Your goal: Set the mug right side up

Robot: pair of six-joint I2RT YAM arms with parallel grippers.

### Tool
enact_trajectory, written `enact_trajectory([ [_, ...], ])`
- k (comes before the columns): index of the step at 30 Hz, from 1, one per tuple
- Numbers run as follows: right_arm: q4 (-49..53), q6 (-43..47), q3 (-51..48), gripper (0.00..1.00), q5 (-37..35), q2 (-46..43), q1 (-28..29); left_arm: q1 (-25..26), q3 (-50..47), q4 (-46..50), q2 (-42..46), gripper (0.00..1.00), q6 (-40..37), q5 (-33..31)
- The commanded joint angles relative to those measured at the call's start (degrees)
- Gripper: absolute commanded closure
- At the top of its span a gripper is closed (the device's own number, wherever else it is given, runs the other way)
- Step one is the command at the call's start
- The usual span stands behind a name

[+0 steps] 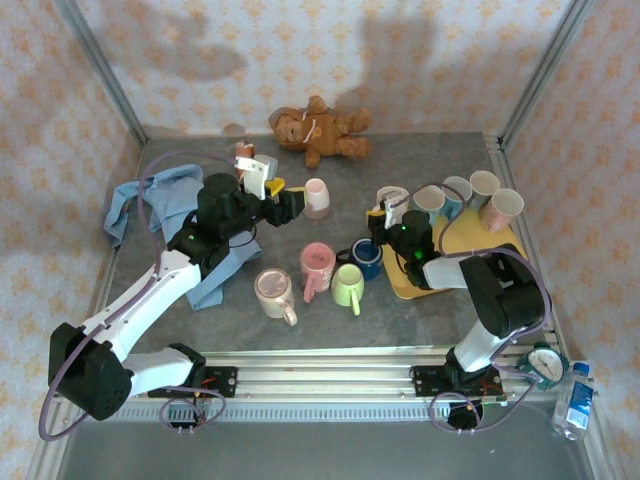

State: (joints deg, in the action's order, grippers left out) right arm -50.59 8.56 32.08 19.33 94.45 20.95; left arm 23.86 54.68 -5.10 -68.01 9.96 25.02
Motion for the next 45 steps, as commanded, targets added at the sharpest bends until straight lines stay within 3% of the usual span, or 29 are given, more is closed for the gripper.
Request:
enact_trajectory([
  [1,-7.88,0.06,0.14,0.89,-1.99,-0.47,-0.22,-0.46,-0.41,1.41,1.56,0.31,-1.6,-1.08],
  [13,-8.65,-3.35,-1.9,0.71,-3.0,-0.89,-0.3,-0.45,-0.69,3.17,3.78,0.3,-2.57,-2.51],
  [45,-15.08,-17.45,-9.3,0.67,-9.71,1.62,-0.26,-0.45,-1.32,3.69,5.19,0.3,-1.69,-3.23],
])
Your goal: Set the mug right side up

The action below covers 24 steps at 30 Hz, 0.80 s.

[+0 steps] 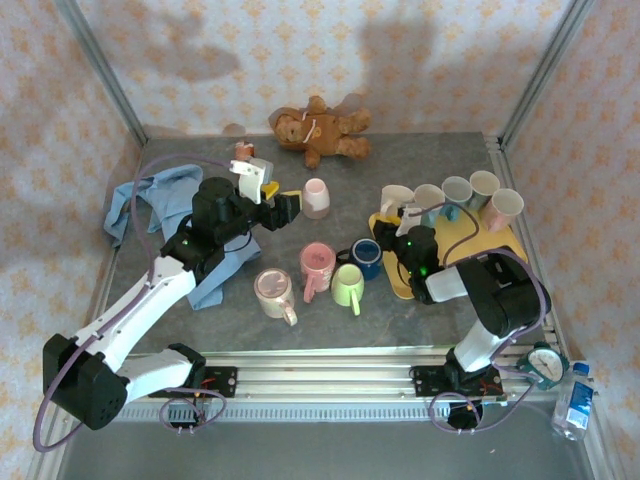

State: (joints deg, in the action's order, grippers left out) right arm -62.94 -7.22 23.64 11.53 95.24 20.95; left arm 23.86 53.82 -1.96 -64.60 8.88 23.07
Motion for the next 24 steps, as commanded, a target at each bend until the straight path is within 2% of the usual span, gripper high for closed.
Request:
enact_trajectory([
  [1,-2.56,-1.66,-0.87,0.67,-1.92,0.78,-0.29,-0.44,-0.54,0.59,1.85,0.3,-0.71,-1.38],
  [12,-1.23,-3.85,-2.25,0.66,-2.28,-1.15,0.38,-0.4,-0.87,-0.23,2.07,0.3,0.26,-1.53],
  [24,0.67,-5.85,-3.51,0.6,-4.21,-3.55,1.19,-0.41,-1.18,-0.05,2.29,0.3,0.49,-1.49],
])
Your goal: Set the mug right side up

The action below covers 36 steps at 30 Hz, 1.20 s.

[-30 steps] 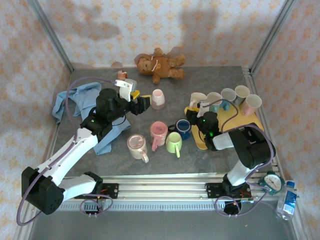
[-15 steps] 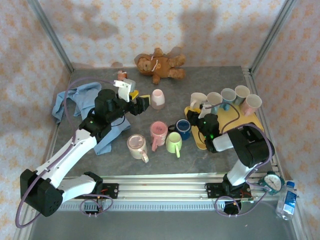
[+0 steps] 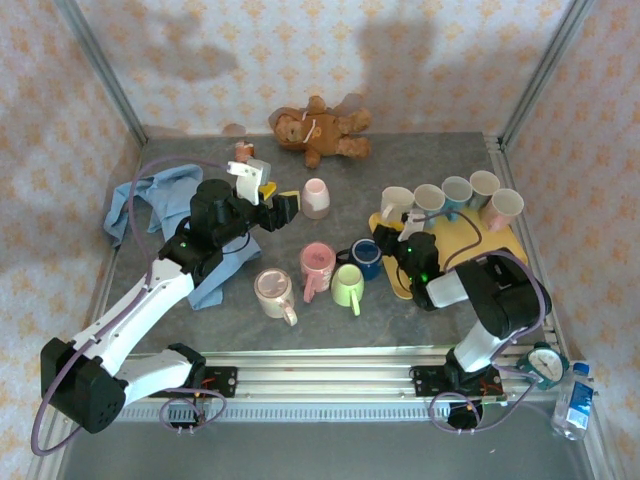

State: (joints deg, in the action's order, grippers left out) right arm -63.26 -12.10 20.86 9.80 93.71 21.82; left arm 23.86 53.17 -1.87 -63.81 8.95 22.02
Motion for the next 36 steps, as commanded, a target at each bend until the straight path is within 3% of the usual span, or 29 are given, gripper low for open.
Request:
enact_trajectory([
  [1,1.51,-1.16,-0.8,0.59,-2.49,-2.36,0.31,-0.43,-0.54,-0.32,1.5,0.3,0.41,-0.46],
  [15,7.56,-4.12,-3.06,0.56,-4.04,-8.08,2.8,-0.42,-0.01,-0.3,0.08,0.29,1.0,-0.79],
  [23,20.8,-4.89,-1.98,0.54,-6.55,-16.65,2.83,-0.36,2.73,6.03,-1.4,0.29,1.06,-4.09],
  [26,31.09,-4.74,-0.29,0.54,-6.56,-23.87,2.74,-0.34,3.79,9.07,-1.95,0.29,2.34,-9.25],
  [30,57.02,-4.61,9.08,0.54,-8.13,-32.52,1.96,-0.07,7.32,15.32,-5.13,0.29,4.54,-14.37],
  [36,85.32,-6.21,26.86,0.56,-1.63,-31.34,-4.25,3.01,18.76,28.95,-16.41,0.33,8.32,-21.9],
])
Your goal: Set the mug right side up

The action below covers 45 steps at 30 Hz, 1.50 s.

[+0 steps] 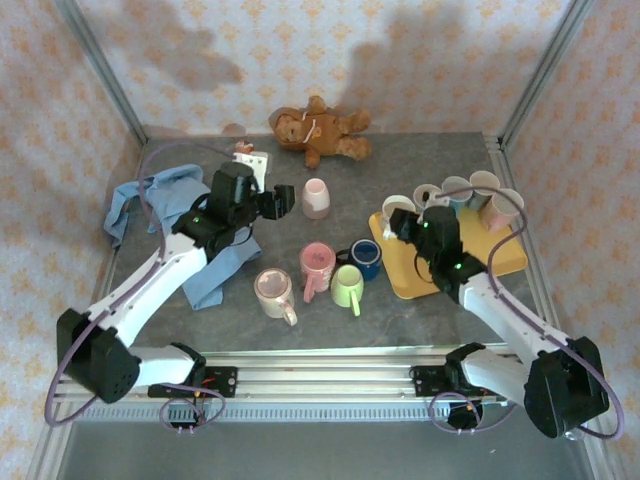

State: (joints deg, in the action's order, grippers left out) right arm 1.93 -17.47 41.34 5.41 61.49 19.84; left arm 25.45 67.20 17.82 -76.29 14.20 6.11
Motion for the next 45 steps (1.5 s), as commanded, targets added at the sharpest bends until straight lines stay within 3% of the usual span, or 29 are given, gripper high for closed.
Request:
enact_trajectory([
  [1,22.95,-0.52,8.91,0.56,4.55,1.95,-3.29,1.8,6.54,10.56,-5.73,0.34,3.83,-6.31],
  [6,32.96,-0.06,20.8,0.56,12.69,6.01,-7.71,4.15,15.21,16.31,-14.91,0.36,6.55,-9.93],
  [11,39.02,-0.95,29.12,0.55,16.9,11.79,-10.13,4.52,20.69,19.7,-22.02,0.37,10.44,-9.45],
  [17,40.09,-0.96,32.01,0.55,17.9,13.74,-10.56,4.54,26.91,23.48,-28.22,0.32,12.69,-8.66],
  [26,43.19,1.53,31.85,0.54,18.66,13.38,-10.65,4.85,25.17,36.88,-20.02,0.3,13.65,-10.58],
  [32,48.59,3.75,33.04,0.55,18.45,12.95,-10.6,7.01,20.42,50.38,-9.75,0.35,30.96,-9.2],
  [39,50.88,4.9,32.11,0.55,20.83,11.09,-10.6,16.02,19.43,61.72,-4.52,0.42,53.18,-9.95],
  [41,49.99,4.93,31.04,0.55,20.83,10.59,-10.63,18.49,18.66,62.85,-3.64,0.47,58.51,-9.82],
  [45,49.12,4.93,29.96,0.55,23.07,11.01,-10.58,23.43,14.79,64.14,-2.43,0.48,67.38,-7.99],
])
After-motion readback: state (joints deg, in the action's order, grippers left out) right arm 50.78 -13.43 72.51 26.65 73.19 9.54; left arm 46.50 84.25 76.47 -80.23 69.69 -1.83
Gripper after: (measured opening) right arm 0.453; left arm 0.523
